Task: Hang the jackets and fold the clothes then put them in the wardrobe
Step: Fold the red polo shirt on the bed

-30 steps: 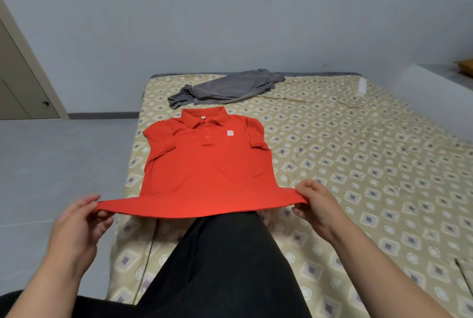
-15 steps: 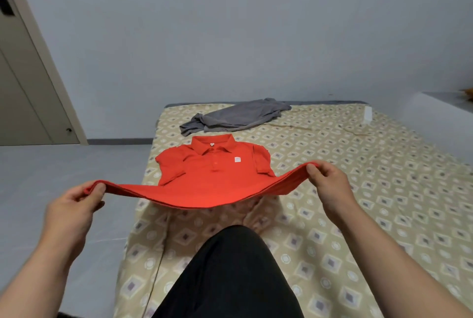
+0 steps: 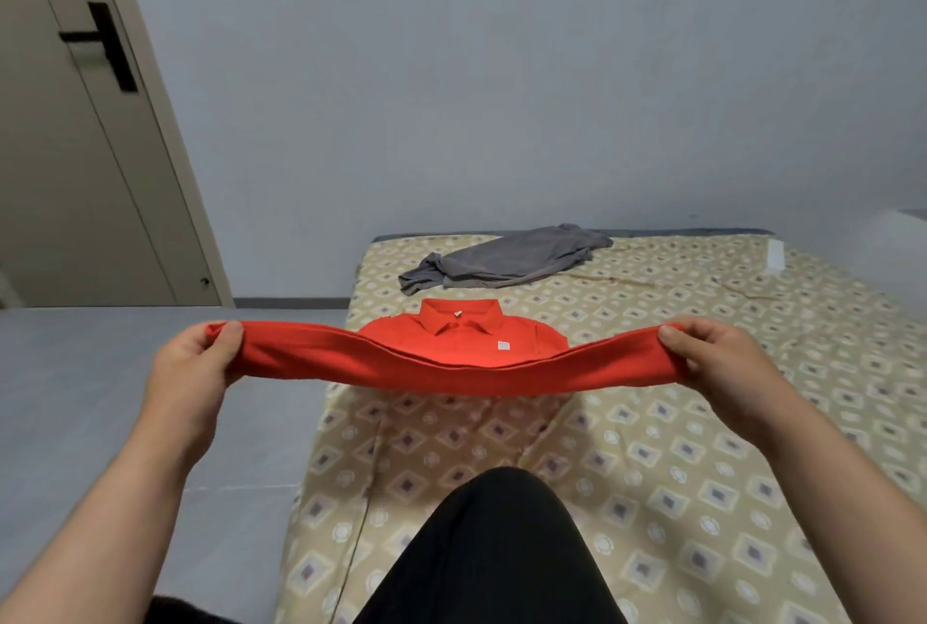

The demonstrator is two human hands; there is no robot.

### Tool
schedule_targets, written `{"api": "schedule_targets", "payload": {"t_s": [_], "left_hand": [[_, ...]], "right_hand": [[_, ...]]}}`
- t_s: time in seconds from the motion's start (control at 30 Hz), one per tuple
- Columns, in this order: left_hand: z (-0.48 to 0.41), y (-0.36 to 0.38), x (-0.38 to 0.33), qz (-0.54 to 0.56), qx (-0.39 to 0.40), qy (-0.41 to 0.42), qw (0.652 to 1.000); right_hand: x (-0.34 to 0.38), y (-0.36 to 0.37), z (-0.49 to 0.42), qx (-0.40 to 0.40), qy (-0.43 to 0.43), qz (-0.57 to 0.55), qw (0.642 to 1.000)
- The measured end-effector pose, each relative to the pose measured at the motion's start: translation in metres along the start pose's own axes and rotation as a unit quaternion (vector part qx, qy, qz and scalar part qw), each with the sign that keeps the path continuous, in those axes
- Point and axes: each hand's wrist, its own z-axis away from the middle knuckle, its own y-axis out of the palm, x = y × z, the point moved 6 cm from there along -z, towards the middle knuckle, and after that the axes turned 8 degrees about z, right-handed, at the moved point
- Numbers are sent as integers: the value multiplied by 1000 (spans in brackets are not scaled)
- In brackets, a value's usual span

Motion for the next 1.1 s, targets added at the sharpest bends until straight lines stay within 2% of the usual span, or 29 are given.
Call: {"api": "schedule_targets", "payload": {"t_s": [0.17,0.27,0.33,0.43,0.5,0.6,0.63,0.7,0.73,0.83,0.9,0.97,1.1], "left_hand": [[3,-22,-7,-5,22,-9,1000],[8,-23,0,11,85,-72,994],[9,-20,8,7,107,-115,988],[2,-15,23,-3,85,-135,987],[-8,-14,36,-39,59,-113,991],[-26,-16,50,-190,37,-44,980],[-31,-14,56,-232,42,-40,971],[-41,-10,71,-286,39,-82,954],[-45,-7,81,-270,38,-124,954],[-53,13,105,-99,36,-247,963],[-65,26,119,-23,38,-287,957],[-79,39,128,14,40,-301,953],[-116,73,143,2,60,-320,946]], "right_hand": [[7,-15,13,78,27,-1,997],[-3,-15,19,144,79,7,986],[-14,-10,17,161,114,21,980],[-32,-2,4,131,151,32,979],[-45,1,-10,90,157,62,982],[-69,-4,-33,-13,165,142,976],[-79,-1,-40,-26,179,126,975],[-97,9,-51,-35,225,64,972],[-105,16,-56,-38,248,29,968],[-124,33,-76,-45,275,-79,957],[-132,43,-91,-36,274,-123,953],[-133,51,-109,-22,270,-133,953],[-126,64,-155,-33,260,-105,959]]}}
